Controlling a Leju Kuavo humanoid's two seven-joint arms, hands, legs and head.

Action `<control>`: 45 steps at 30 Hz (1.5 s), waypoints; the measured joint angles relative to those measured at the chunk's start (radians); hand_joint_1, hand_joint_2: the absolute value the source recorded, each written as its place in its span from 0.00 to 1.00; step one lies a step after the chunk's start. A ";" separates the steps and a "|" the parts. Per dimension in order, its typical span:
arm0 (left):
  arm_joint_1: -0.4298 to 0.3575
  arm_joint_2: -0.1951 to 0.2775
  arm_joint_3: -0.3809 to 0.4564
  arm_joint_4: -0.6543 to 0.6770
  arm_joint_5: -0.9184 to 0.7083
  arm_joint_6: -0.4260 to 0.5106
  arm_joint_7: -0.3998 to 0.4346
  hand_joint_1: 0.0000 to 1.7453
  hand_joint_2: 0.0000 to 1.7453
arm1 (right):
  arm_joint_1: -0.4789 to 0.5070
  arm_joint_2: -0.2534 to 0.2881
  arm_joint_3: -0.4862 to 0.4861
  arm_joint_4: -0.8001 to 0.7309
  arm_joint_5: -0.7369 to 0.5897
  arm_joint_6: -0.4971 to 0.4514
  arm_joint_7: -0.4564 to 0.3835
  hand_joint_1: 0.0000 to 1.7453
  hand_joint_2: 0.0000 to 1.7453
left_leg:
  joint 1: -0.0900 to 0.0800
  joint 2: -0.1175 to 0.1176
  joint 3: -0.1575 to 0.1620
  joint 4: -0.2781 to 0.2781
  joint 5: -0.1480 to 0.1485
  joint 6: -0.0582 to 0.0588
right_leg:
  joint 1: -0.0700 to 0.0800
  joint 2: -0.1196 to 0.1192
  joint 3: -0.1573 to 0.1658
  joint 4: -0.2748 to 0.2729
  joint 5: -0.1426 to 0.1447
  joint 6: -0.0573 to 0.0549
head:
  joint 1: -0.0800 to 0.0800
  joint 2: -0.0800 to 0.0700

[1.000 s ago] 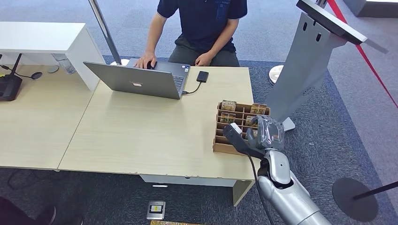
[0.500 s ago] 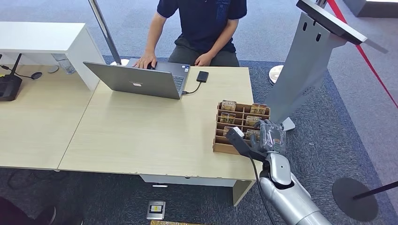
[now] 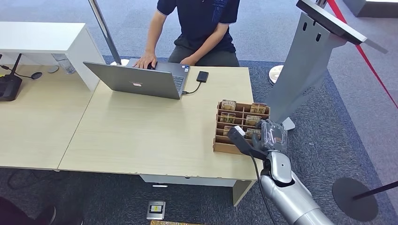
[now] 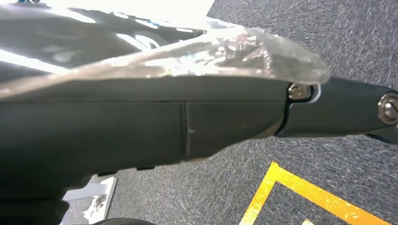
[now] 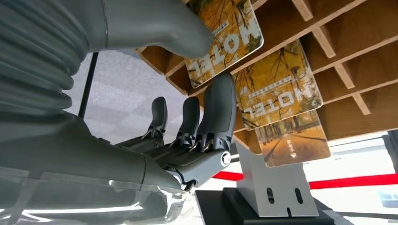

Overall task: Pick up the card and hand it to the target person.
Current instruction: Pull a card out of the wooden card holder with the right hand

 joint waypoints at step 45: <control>-0.004 0.001 -0.002 0.000 -0.008 -0.004 0.002 0.00 0.00 | -0.002 0.019 0.004 0.026 -0.024 0.022 -0.010 0.83 1.00 | 0.000 0.000 0.001 0.000 0.000 0.000 | 0.000 0.000 0.000 0.000 0.000 0.000 | 0.000 0.000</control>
